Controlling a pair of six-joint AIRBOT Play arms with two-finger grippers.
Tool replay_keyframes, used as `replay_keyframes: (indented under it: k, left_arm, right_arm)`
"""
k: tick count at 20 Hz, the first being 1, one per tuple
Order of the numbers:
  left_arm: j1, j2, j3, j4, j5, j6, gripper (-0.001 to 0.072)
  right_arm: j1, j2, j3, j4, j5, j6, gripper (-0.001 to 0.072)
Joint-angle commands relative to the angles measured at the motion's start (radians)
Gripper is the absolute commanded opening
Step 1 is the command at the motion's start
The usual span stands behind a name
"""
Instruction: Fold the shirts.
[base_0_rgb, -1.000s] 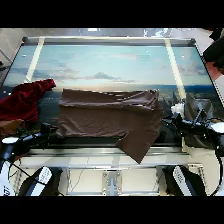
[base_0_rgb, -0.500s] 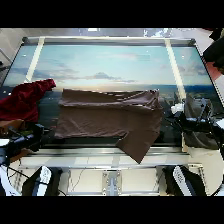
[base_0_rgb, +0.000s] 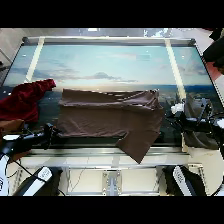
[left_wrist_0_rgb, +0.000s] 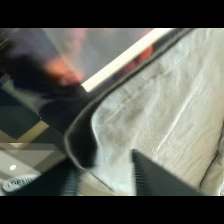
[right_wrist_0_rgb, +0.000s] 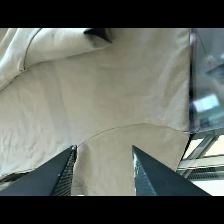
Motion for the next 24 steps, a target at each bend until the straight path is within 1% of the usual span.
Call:
replay_keyframes:
  k: [1, 2, 4, 5, 6, 7, 8, 11, 12, 14, 20, 22, 24]
  left_arm:
    - [-0.060, -0.045, 0.000, -0.082, 0.061, 0.013, 0.0113]
    - [-0.058, -0.042, 0.001, -0.108, 0.071, 0.033, 0.0011]
    - [-0.056, -0.042, 0.008, -0.134, 0.065, 0.084, 0.0010]
    - [-0.056, -0.042, 0.009, -0.136, 0.064, 0.084, 0.0011]
    - [-0.056, -0.042, 0.009, -0.136, 0.064, 0.085, 0.0010]
    - [-0.056, -0.042, 0.009, -0.136, 0.064, 0.089, 0.0011]
    - [-0.056, -0.042, 0.009, -0.136, 0.064, 0.092, 0.0010]
    - [-0.057, -0.042, 0.009, -0.136, 0.063, 0.092, 0.0011]
    - [-0.056, -0.042, 0.009, -0.136, 0.063, 0.092, 0.0011]
    - [-0.056, -0.042, 0.009, -0.136, 0.063, 0.092, 0.0010]
    - [-0.057, -0.042, 0.009, -0.136, 0.060, 0.092, 0.0011]
    - [-0.057, -0.042, 0.009, -0.136, 0.060, 0.092, 0.0010]
    - [-0.057, -0.042, 0.009, -0.136, 0.060, 0.092, 0.0010]
  right_arm:
    - [-0.001, 0.001, 0.002, -0.002, 0.001, -0.002, 0.0404]
    - [-0.001, 0.001, 0.003, -0.007, 0.001, -0.019, 0.0404]
    - [-0.003, 0.001, 0.025, -0.110, 0.052, -0.017, 0.0404]
    - [-0.003, 0.001, 0.030, -0.184, 0.108, -0.003, 0.0404]
    - [-0.003, 0.001, 0.014, -0.249, 0.175, 0.061, 0.0403]
    - [-0.002, 0.001, -0.029, -0.261, 0.215, 0.119, 0.0403]
    - [-0.002, 0.000, -0.098, -0.228, 0.217, 0.127, 0.0403]
    - [-0.002, -0.005, -0.309, -0.057, 0.102, 0.126, 0.0404]
    - [-0.002, -0.012, -0.360, -0.021, 0.063, 0.125, 0.0404]
    - [-0.002, -0.037, -0.413, -0.007, 0.033, 0.111, 0.0403]
    - [0.005, -0.111, -0.430, 0.015, -0.043, 0.089, 0.0403]
    - [0.055, -0.131, -0.430, 0.046, -0.096, 0.089, 0.0403]
    - [0.143, -0.159, -0.430, 0.080, -0.177, 0.089, 0.0402]
